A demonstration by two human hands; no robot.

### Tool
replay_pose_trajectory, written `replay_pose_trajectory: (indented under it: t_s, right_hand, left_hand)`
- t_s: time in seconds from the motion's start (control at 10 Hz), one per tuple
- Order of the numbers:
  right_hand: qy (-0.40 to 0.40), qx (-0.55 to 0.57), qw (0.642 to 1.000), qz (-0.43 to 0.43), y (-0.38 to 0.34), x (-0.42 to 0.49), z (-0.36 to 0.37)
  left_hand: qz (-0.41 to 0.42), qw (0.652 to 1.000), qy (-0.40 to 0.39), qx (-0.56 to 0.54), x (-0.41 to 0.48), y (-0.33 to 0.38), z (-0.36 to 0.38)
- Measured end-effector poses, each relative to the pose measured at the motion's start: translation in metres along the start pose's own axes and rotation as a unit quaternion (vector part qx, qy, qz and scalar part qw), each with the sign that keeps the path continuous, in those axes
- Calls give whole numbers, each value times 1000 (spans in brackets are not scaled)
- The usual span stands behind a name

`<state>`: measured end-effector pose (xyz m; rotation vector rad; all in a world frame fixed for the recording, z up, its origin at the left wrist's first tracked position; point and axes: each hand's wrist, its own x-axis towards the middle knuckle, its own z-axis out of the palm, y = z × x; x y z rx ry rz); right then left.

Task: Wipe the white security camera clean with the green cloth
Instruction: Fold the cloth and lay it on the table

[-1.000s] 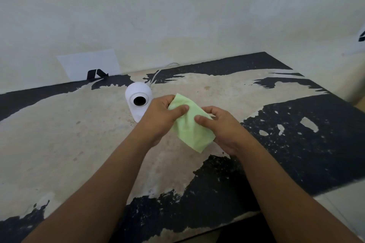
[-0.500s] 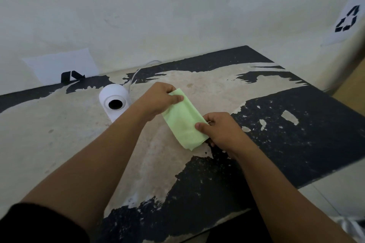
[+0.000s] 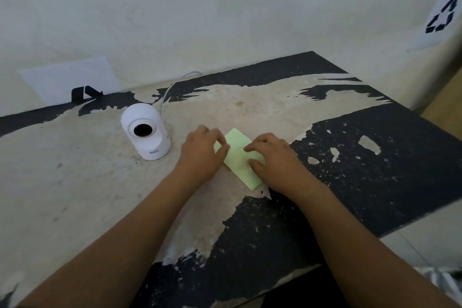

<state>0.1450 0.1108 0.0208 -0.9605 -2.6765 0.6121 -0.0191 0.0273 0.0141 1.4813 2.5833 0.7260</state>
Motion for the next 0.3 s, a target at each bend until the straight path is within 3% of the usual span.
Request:
replay_pose_trajectory:
  t_s: [0.1,0.3]
  right_hand:
    - [-48,-59,997,-6,-2,3,3]
    - [-45,-100,994,6,-8,-2,11]
  left_hand:
    - [6,997,-63,54,-19,-3,9]
    - [23,996,-46,66,-15,-5,10]
